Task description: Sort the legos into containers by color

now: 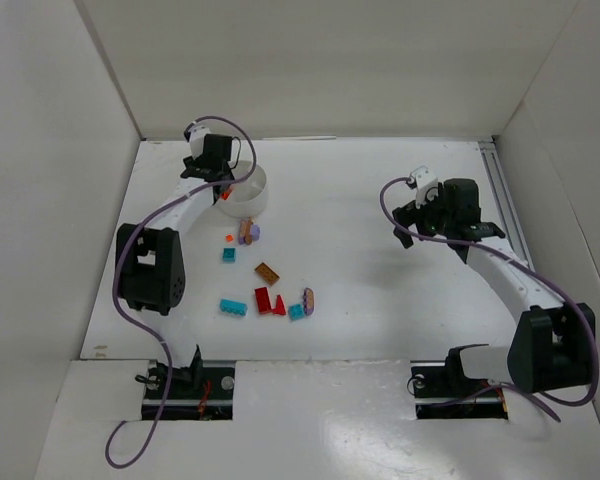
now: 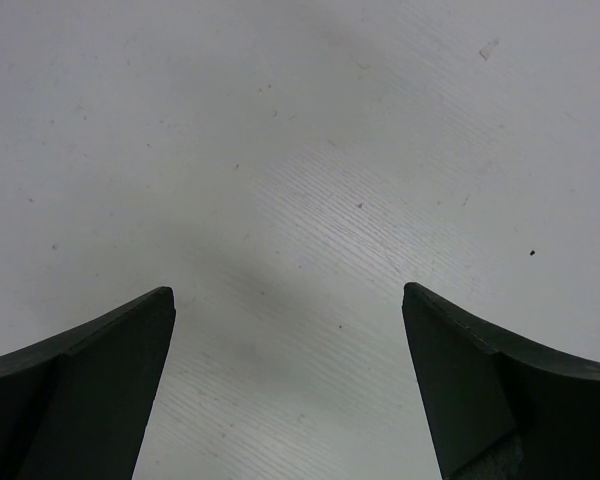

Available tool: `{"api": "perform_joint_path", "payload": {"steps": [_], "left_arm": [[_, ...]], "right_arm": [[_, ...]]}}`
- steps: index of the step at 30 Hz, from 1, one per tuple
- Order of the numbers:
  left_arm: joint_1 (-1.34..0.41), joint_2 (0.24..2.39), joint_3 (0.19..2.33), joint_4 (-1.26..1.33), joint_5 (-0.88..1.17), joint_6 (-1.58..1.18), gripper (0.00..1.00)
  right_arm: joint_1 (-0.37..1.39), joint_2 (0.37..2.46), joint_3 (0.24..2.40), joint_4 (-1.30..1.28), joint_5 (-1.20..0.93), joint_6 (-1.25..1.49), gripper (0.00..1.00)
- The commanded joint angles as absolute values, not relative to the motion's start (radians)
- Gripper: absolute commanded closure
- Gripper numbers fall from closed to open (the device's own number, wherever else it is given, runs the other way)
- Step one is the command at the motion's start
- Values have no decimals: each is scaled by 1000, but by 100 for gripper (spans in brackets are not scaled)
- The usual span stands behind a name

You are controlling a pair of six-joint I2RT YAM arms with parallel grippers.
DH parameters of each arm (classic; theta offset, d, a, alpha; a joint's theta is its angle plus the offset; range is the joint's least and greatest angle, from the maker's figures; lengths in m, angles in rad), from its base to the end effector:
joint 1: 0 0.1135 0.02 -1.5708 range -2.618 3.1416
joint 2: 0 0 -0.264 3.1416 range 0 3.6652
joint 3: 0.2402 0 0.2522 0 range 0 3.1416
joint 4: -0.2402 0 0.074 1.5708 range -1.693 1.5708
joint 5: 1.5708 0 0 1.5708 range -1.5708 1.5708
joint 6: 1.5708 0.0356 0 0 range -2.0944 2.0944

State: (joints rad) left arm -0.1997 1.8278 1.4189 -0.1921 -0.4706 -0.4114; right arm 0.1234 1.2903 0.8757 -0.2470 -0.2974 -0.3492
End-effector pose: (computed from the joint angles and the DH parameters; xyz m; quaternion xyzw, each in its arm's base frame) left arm 0.4177 -0.0681 0.2667 -0.1990 0.8440 0.0603 0.4943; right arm 0.2771 0.0449 0.2570 -0.2712 0.8486 0.0833 0.4465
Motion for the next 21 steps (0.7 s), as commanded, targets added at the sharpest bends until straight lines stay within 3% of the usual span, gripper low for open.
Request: {"api": "perform_joint_path", "payload": {"steps": [1,6,21], "left_arm": [[-196,1680,1382,-196,-434,-394,55],[-196,1513,1211,-133,-338,-371,27],[-235,1341,779,26,-164,-413,33]], "right_arm": [[115,1246,894,-235,-319,-360,0],[115,1215,876,-235,-319,-360,0],[115,1198,847,-225,-357,-370,0]]}}
